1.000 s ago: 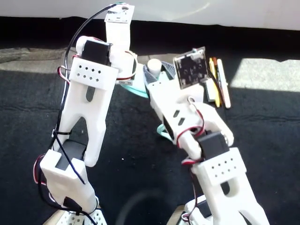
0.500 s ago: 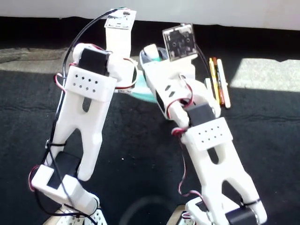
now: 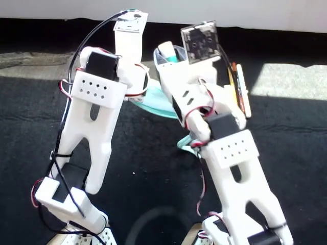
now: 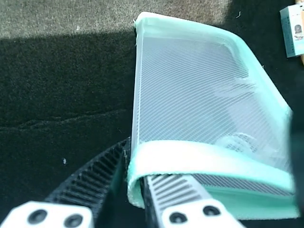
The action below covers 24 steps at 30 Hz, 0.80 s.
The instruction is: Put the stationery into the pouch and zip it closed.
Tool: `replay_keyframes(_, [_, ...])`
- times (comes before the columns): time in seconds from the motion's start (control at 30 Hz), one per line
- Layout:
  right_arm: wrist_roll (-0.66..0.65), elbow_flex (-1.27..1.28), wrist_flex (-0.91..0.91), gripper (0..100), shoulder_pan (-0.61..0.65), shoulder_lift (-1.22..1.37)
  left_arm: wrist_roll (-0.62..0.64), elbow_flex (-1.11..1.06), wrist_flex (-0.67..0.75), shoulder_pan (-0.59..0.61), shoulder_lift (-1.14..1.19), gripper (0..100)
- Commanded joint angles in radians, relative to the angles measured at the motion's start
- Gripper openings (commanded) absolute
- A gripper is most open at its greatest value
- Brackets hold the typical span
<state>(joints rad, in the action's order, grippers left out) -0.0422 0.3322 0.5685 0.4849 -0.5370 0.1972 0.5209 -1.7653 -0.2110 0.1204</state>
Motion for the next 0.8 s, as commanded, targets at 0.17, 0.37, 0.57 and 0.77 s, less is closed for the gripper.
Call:
replay_keyframes(0.17, [0.006, -0.013, 0.303, 0.6, -0.2, -0.105, -0.028, -0.002, -0.005, 0.036, -0.035, 1])
replay_keyframes(0.37, [0.005, -0.01, 0.473, 0.6, -0.384, -0.105, -0.028, -0.09, -0.009, 0.033, -0.263, 1])
replay_keyframes(0.57, [-0.002, 0.173, 0.556, 0.6, -0.433, -0.114, -0.031, -0.325, -0.009, 0.031, -0.478, 1])
replay_keyframes(0.77, [-0.002, 0.427, 0.553, 0.6, -0.433, -0.107, -0.063, -0.41, -0.011, 0.038, -0.605, 1])
